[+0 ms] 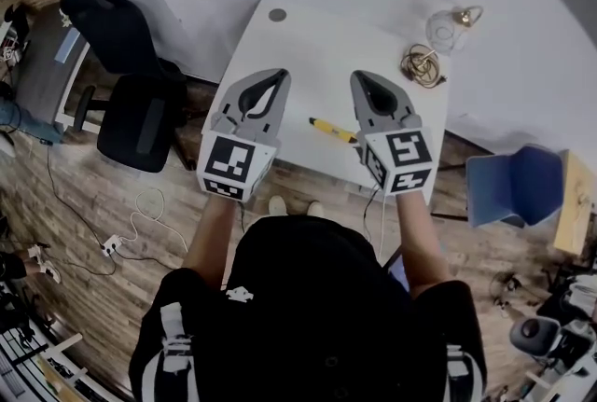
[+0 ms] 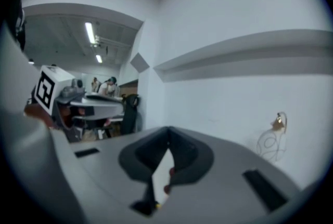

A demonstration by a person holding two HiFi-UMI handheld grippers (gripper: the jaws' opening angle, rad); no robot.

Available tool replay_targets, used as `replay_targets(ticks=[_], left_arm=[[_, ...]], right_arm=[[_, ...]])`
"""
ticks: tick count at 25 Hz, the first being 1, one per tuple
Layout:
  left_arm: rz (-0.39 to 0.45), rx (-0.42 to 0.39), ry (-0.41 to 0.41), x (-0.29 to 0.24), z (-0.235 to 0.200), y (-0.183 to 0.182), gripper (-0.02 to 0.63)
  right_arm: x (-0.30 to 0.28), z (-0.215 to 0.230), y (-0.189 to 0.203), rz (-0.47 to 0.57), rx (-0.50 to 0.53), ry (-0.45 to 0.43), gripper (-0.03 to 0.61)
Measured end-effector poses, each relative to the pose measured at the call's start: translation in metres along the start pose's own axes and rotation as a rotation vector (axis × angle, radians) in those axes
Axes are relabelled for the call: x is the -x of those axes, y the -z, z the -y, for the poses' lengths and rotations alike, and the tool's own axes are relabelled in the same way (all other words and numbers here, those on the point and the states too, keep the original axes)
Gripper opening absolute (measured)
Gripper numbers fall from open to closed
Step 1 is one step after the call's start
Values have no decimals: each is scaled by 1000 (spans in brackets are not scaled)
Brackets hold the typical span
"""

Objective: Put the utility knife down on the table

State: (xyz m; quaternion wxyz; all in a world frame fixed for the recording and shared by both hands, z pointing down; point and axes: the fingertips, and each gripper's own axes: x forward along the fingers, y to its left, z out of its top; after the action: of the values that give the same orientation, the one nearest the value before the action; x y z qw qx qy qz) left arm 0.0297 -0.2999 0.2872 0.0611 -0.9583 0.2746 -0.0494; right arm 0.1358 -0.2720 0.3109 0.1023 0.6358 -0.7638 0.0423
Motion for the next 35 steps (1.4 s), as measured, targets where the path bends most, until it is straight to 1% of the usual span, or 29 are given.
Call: replay_targets(ticks=[3,8,13,35], left_arm=[[14,-12,2,3,4,-7,17],[37,-24,4,9,7,-19,17],[41,-28,4,12,10,-21,17],[38,-27,-7,23,12,-20,17]], right_arm=[[7,0,-10,36,-1,10,34],[12,-4,-17,61,-2,11,34],[15,-11,-20,81,8,-11,34],[15,-26,-22,90,4,-39,34]])
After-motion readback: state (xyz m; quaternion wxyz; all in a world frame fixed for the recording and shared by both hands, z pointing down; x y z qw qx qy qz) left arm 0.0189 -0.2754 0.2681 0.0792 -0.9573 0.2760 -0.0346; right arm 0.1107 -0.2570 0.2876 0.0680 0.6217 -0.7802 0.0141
